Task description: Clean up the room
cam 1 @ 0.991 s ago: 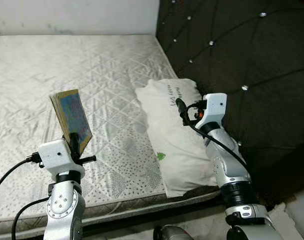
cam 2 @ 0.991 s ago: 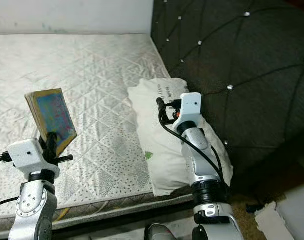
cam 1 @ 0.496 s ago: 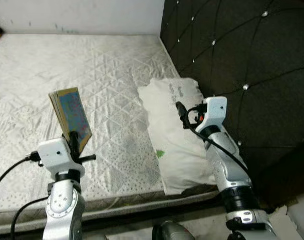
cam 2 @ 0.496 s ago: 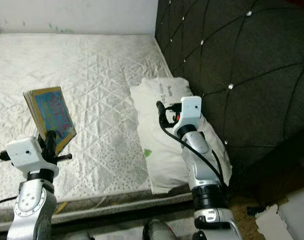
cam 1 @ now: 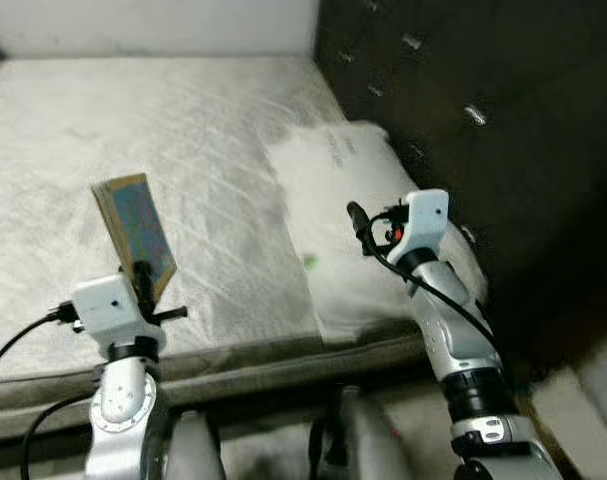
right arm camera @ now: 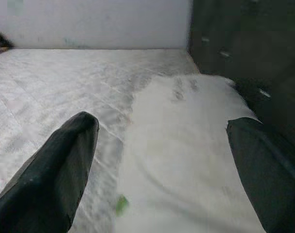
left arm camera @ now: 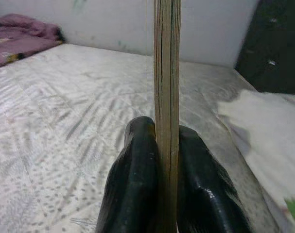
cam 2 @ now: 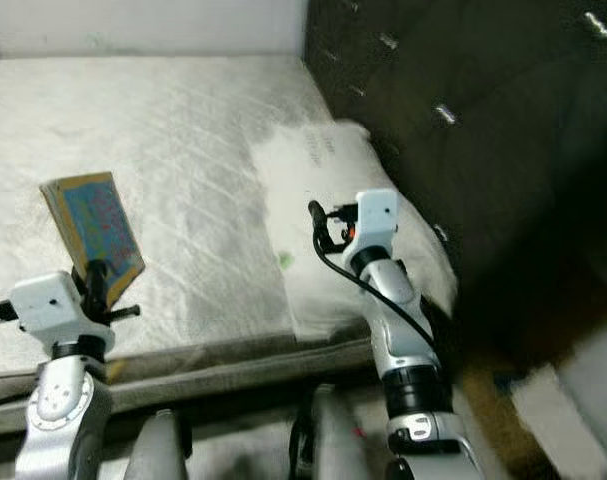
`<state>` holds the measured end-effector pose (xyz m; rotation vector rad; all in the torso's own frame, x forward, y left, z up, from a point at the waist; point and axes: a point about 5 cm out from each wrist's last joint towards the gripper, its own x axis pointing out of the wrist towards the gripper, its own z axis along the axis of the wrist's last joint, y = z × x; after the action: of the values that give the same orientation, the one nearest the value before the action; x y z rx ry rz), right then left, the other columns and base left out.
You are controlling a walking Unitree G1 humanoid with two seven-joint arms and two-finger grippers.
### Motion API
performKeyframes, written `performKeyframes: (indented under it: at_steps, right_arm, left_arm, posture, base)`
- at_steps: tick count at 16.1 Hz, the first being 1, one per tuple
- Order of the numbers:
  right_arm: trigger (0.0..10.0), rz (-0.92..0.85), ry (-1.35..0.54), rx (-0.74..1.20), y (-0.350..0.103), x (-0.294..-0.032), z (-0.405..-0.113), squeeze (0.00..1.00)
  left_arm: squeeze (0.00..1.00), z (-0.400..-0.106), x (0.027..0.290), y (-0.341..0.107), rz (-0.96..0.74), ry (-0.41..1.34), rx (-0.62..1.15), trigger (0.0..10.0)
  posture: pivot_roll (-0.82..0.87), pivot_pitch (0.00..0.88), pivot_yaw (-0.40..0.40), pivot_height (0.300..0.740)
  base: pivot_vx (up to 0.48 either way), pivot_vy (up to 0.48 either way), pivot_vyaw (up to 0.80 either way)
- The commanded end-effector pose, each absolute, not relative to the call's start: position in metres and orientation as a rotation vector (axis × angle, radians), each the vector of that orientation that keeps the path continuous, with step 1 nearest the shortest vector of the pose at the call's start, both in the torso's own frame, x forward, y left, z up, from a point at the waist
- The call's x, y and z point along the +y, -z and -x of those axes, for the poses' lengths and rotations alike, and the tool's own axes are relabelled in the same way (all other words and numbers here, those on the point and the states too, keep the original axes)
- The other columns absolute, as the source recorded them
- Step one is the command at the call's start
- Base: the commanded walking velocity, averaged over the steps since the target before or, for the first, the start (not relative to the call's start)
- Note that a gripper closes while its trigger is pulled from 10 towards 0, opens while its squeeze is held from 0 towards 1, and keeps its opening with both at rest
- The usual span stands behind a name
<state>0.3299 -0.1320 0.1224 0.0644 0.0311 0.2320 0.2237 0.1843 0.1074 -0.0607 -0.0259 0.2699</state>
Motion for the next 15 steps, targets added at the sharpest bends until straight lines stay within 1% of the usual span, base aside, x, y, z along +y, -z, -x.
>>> performKeyframes:
  at_steps: [1,9,15]
  right_arm:
    - [10.0,-0.056,-0.234,0.018,-0.1274,-0.1346,-0.3337,0.00]
    - [10.0,-0.055,-0.251,0.007,-0.1296,-0.1312,-0.3370,0.00]
    - [10.0,-0.061,-0.259,0.005,-0.1294,-0.1296,-0.3365,0.00]
  left_arm:
    - [0.00,-0.2256,0.1829,-0.1168,0.052,-0.275,-0.072,10.0]
    - [0.00,-0.2257,0.1859,-0.1165,0.049,-0.275,-0.071,10.0]
    - [0.00,-0.2294,0.1850,-0.1180,0.055,-0.260,-0.076,10.0]
  posture:
    - [-0.02,0.049,-0.056,0.638]
    - [-0.01,0.041,-0.061,0.638]
    - [-0.02,0.048,-0.058,0.565]
  base:
    - [0.000,0.000,0.00]
    - [0.000,0.000,0.00]
    - [0.000,0.000,0.00]
